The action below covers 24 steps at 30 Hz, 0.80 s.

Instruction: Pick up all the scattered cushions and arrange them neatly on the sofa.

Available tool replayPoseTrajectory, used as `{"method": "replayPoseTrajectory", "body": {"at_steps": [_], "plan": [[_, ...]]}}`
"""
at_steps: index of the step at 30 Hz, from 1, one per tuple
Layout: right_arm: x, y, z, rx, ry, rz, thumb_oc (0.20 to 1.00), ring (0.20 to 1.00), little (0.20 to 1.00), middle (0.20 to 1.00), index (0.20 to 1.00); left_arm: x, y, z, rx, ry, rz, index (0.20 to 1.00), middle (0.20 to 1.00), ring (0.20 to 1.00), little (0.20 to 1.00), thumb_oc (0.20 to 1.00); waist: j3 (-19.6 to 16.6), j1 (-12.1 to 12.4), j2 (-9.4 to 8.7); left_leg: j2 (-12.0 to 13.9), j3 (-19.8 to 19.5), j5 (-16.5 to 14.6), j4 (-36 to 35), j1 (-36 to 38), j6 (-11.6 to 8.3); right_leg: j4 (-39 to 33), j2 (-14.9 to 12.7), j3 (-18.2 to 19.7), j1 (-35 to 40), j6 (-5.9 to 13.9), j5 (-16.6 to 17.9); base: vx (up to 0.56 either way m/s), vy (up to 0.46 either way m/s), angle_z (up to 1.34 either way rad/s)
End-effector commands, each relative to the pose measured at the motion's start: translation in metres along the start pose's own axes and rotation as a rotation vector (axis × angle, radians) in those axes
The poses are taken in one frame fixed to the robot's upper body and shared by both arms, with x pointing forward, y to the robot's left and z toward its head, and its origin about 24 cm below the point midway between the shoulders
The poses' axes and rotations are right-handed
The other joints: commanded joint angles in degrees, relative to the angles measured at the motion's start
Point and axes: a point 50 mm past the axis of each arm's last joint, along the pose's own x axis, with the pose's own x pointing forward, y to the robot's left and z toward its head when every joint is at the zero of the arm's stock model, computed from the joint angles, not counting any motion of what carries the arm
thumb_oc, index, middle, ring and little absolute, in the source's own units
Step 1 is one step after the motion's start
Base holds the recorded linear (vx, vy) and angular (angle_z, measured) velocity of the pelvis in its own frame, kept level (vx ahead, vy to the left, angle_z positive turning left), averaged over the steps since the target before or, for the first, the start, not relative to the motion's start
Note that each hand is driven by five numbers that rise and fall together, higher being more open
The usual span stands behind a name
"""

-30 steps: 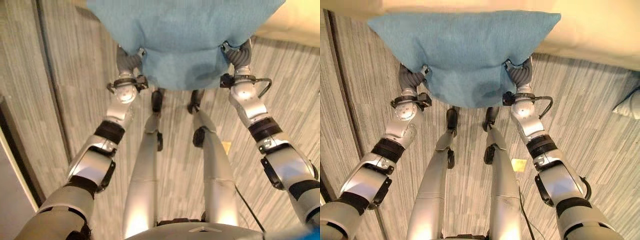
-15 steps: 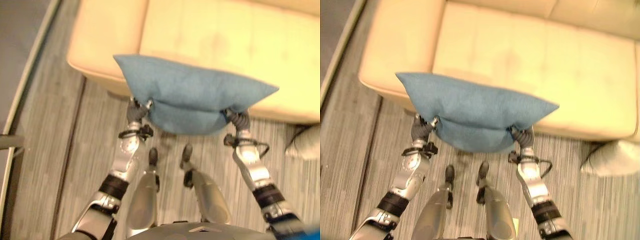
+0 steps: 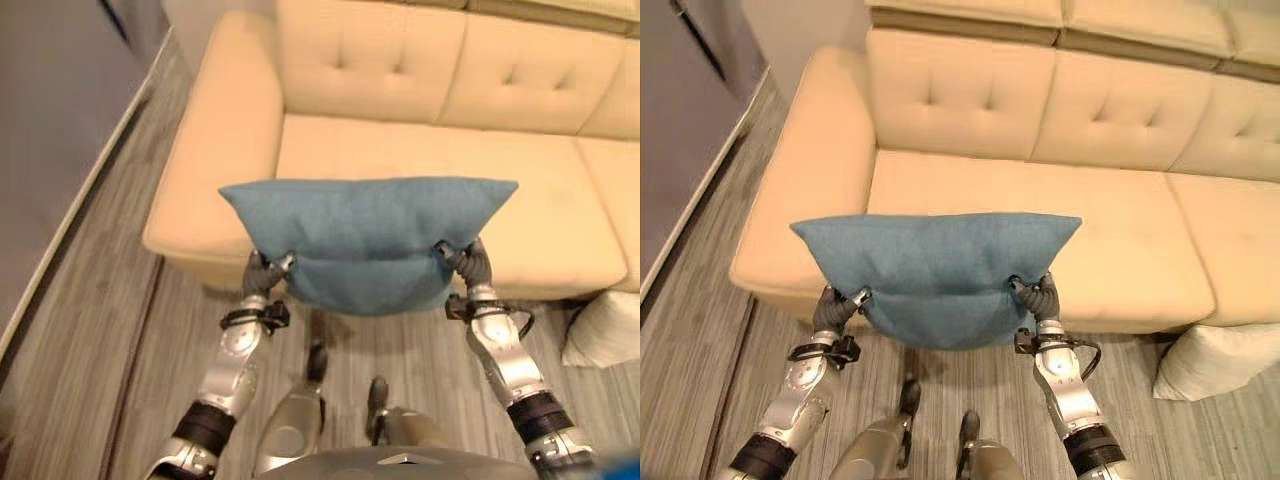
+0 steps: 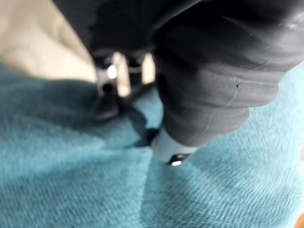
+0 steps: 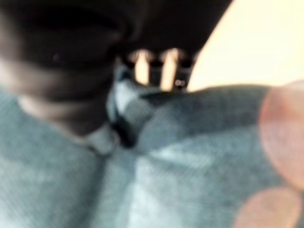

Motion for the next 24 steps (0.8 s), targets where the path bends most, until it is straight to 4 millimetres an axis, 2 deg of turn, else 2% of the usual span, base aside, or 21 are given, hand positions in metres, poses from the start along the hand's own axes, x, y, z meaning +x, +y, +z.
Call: {"method": "replayPoseTrajectory", "body": {"at_steps": [1,2,4,6,8,12,14,16,18,20,22,24], "plan": [[0.016,0.009,0.048,0.058,-0.238,0.019,0.200,0.200,0.200,0.200,0.200,0.005,-0.015,0.039,0.026,-0.196,-0.116,0.200,0.200,0.200,0.200,0.200,-2.7,1.2,1.00,0.9,-4.4,-4.5,3.7,0.5,-2.20,-1.1,1.6,-5.1,6.7,0.82,9.5,0.15,0.064,-0.33],[0.017,0.010,0.049,0.052,-0.240,0.022,0.200,0.200,0.200,0.200,0.200,0.006,-0.016,0.042,0.024,-0.208,-0.117,0.200,0.200,0.200,0.200,0.200,-2.8,1.3,1.22,1.3,-4.4,-5.3,3.5,1.4,-2.17,-3.0,0.1,-6.9,6.2,0.25,8.4,0.20,0.000,-0.33],[0.020,0.011,0.051,0.057,-0.246,0.027,0.200,0.200,0.200,0.200,0.200,0.006,-0.017,0.042,0.015,-0.210,-0.126,0.200,0.200,0.200,0.200,0.200,-3.3,1.2,1.07,1.5,-4.5,-6.5,2.9,2.4,-2.41,-10.9,-1.3,-7.8,5.8,-1.18,6.0,0.25,-0.071,-0.31],[0.022,0.011,0.053,0.061,-0.246,0.034,0.200,0.200,0.200,0.200,0.200,0.007,-0.019,0.041,0.012,-0.208,-0.132,0.200,0.200,0.200,0.200,0.200,-3.4,0.3,0.57,1.2,-4.9,-7.8,2.2,4.2,-2.80,-21.5,-1.8,-5.8,3.6,-1.11,7.6,0.30,-0.115,-0.14],[0.026,0.010,0.057,0.042,-0.259,0.035,0.200,0.200,0.200,0.200,0.200,0.008,-0.019,0.043,0.004,-0.220,-0.124,0.200,0.200,0.200,0.200,0.200,-3.3,-0.5,1.28,2.1,-6.2,-9.2,0.7,7.0,-3.53,-27.6,-2.3,-4.3,0.9,-0.18,10.6,0.34,-0.099,-0.06],[0.026,0.009,0.057,0.036,-0.261,0.044,0.200,0.200,0.200,0.200,0.200,0.008,-0.021,0.042,-0.002,-0.221,-0.138,0.200,0.200,0.200,0.200,0.200,-3.4,-0.9,0.48,1.9,-7.2,-10.3,-0.5,9.5,-4.51,-29.8,-2.7,-3.8,1.5,0.28,13.2,0.28,-0.104,0.35],[0.022,0.001,0.051,0.023,-0.241,0.020,0.200,0.200,0.200,0.200,0.200,0.004,-0.025,0.037,-0.044,-0.201,-0.148,0.200,0.200,0.200,0.200,0.200,-4.5,-1.9,0.40,4.0,-8.6,-10.3,-1.1,10.8,-6.78,-29.8,-2.0,-5.4,3.0,-0.43,13.3,0.31,-0.182,0.75],[0.019,-0.006,0.047,0.024,-0.230,-0.007,0.200,0.200,0.200,0.200,0.200,0.004,-0.031,0.035,-0.066,-0.192,-0.161,0.200,0.200,0.200,0.200,0.200,-3.9,-2.3,0.44,5.8,-8.0,-7.2,4.9,7.0,-9.21,-30.2,-1.8,-7.7,4.7,-1.59,12.6,0.15,-0.187,1.00],[0.019,-0.009,0.047,0.021,-0.230,-0.014,0.200,0.200,0.200,0.200,0.200,0.004,-0.032,0.033,-0.078,-0.185,-0.163,0.200,0.200,0.200,0.200,0.200,-3.4,-2.5,0.36,6.8,-7.1,-6.5,11.3,2.8,-9.01,-31.2,-1.1,-9.3,6.5,-2.91,11.6,0.07,-0.154,0.50],[0.017,-0.012,0.044,0.021,-0.216,-0.022,0.200,0.200,0.200,0.200,0.200,0.003,-0.031,0.031,-0.089,-0.173,-0.159,0.200,0.200,0.200,0.200,0.200,-3.3,-2.1,-0.04,6.7,-4.8,-6.4,13.3,-0.4,-8.10,-31.9,-0.9,-10.4,8.1,-3.63,10.3,0.13,-0.112,0.31],[0.015,-0.015,0.042,0.027,-0.208,-0.031,0.200,0.200,0.200,0.200,0.200,0.002,-0.029,0.027,-0.082,-0.154,-0.156,0.200,0.200,0.200,0.200,0.200,-3.3,-1.6,-0.44,5.5,-2.5,-7.8,11.0,-2.3,-7.40,-32.9,-0.5,-11.1,10.2,-3.66,9.5,0.18,-0.069,0.19],[0.014,-0.018,0.039,0.030,-0.197,-0.043,0.200,0.200,0.200,0.200,0.200,0.002,-0.029,0.026,-0.067,-0.148,-0.160,0.200,0.200,0.200,0.200,0.200,-3.7,-1.2,-0.47,4.5,0.5,-5.6,6.6,-3.7,-7.14,-33.6,0.1,-12.0,11.4,-3.53,8.8,0.24,-0.020,0.23]]}}
